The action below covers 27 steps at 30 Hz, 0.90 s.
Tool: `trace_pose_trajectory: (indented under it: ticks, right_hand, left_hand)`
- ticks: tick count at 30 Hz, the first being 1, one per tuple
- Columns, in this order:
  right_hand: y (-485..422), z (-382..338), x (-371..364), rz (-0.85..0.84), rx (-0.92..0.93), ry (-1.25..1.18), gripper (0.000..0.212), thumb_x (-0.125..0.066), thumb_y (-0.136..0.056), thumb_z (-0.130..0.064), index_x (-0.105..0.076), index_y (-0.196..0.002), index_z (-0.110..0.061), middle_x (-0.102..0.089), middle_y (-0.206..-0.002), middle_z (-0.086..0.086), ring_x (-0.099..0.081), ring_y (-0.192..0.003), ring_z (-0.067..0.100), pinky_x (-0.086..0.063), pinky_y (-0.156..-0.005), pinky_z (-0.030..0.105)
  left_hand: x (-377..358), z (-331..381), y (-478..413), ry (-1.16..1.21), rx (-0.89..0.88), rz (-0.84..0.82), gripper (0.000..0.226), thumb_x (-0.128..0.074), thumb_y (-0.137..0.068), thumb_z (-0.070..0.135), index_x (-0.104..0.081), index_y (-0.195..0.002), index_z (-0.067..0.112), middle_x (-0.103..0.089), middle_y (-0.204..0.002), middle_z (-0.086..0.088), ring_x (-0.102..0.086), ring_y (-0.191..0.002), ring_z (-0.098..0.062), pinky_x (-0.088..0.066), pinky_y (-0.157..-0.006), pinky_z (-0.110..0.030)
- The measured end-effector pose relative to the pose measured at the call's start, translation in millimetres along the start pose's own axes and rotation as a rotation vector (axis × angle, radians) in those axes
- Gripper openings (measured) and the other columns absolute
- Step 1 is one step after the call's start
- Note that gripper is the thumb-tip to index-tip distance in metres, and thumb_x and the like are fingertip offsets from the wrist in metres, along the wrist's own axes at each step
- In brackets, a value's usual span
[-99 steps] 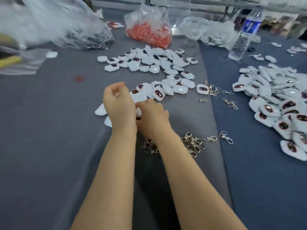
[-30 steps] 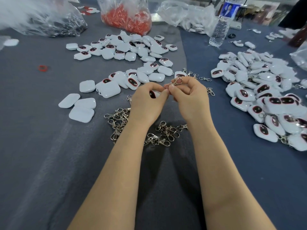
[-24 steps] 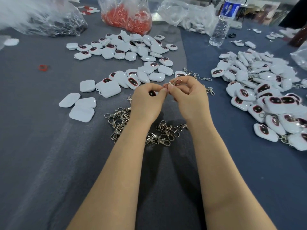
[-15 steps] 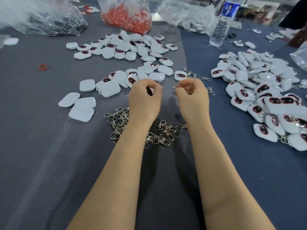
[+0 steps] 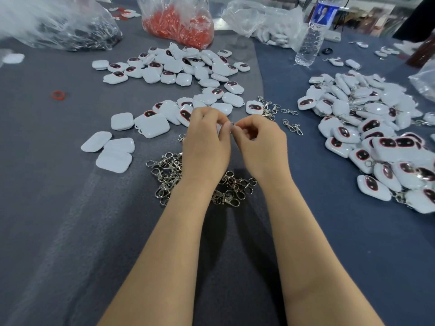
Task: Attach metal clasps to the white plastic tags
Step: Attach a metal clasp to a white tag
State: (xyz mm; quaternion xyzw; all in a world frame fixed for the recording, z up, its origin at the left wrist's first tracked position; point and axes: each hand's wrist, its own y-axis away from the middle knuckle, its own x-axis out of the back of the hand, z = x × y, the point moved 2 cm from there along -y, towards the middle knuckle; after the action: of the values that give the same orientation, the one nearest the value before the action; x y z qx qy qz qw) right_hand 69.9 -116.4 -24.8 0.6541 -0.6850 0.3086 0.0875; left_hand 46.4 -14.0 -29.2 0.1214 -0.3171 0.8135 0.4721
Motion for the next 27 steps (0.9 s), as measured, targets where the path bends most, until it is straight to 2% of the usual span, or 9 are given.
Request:
trace_pose_trajectory:
  ticks: [3, 7, 10, 14, 19, 24, 27]
  right_hand:
    - [0.4, -1.3, -0.4, -0.004, 0.029, -0.012, 0.006, -0.063, -0.088, -0.014, -0.068, -0.089, -0.018, -0.061, -0.077, -0.01, -0.052, -0.066, -0.003, -0.038, -0.063, 0.003]
    - [0.0, -2.4, 0.4, 0.024, 0.013, -0.093, 0.008, -0.061, -0.088, -0.01, -0.064, -0.084, -0.016, -0.058, -0.073, -0.009, -0.049, -0.061, -0.004, -0.038, -0.061, 0.004]
    - [-2.0, -1.0, 2.8, 0.042, -0.026, -0.151, 0.011, -0.061, -0.089, -0.009, -0.063, -0.082, -0.018, -0.06, -0.075, -0.008, -0.049, -0.061, -0.009, -0.037, -0.06, 0.003]
    - [-3.4, -0.3, 2.3, 0.017, -0.043, -0.151, 0.012, -0.061, -0.088, -0.009, -0.066, -0.084, -0.019, -0.062, -0.076, -0.01, -0.052, -0.063, -0.006, -0.038, -0.06, 0.004]
    - [-0.4, -3.2, 1.2, 0.037, -0.016, -0.201, 0.012, -0.061, -0.088, -0.006, -0.063, -0.088, -0.017, -0.059, -0.074, -0.007, -0.05, -0.061, -0.003, -0.039, -0.06, 0.004]
    - [2.8, -5.5, 1.0, 0.034, 0.007, -0.207, 0.014, -0.061, -0.086, -0.005, -0.056, -0.081, -0.018, -0.051, -0.068, -0.01, -0.047, -0.057, -0.007, -0.037, -0.057, 0.004]
    - [1.7, -4.5, 1.4, 0.04, 0.019, -0.162, 0.013, -0.062, -0.085, -0.007, -0.058, -0.08, -0.019, -0.055, -0.069, -0.012, -0.049, -0.06, -0.007, -0.038, -0.058, 0.005]
  left_hand:
    - [-0.6, 0.4, 0.0, 0.014, -0.006, -0.03, 0.015, -0.056, -0.091, 0.013, -0.05, -0.082, 0.023, -0.043, -0.102, 0.006, -0.036, -0.077, -0.001, -0.025, -0.069, -0.012]
    - [0.5, 1.8, 0.4, 0.051, -0.006, -0.025, 0.013, -0.059, -0.09, 0.015, -0.053, -0.083, 0.024, -0.048, -0.104, 0.003, -0.043, -0.086, -0.007, -0.026, -0.071, -0.011]
    - [1.3, 0.2, -0.7, 0.085, 0.02, -0.027, 0.005, -0.061, -0.088, 0.015, -0.062, -0.088, 0.02, -0.055, -0.108, -0.002, -0.043, -0.09, -0.006, -0.027, -0.075, -0.01]
    - [1.1, -0.1, -1.1, 0.067, 0.015, -0.039, 0.005, -0.062, -0.088, 0.014, -0.064, -0.09, 0.017, -0.058, -0.11, -0.005, -0.043, -0.093, -0.004, -0.026, -0.074, 0.0]
    - [0.3, 0.2, 0.1, 0.06, 0.011, -0.038, 0.003, -0.061, -0.089, 0.016, -0.062, -0.088, 0.018, -0.056, -0.107, -0.003, -0.044, -0.09, -0.007, -0.027, -0.076, -0.011]
    - [-0.6, 0.6, 0.0, 0.055, 0.006, -0.019, 0.007, -0.057, -0.092, 0.015, -0.056, -0.087, 0.02, -0.05, -0.101, 0.002, -0.043, -0.074, 0.0, -0.028, -0.068, -0.009]
    - [-0.8, 0.8, -0.5, 0.039, -0.002, -0.007, 0.007, -0.054, -0.092, 0.012, -0.055, -0.088, 0.017, -0.048, -0.1, 0.003, -0.042, -0.075, -0.002, -0.028, -0.068, -0.009]
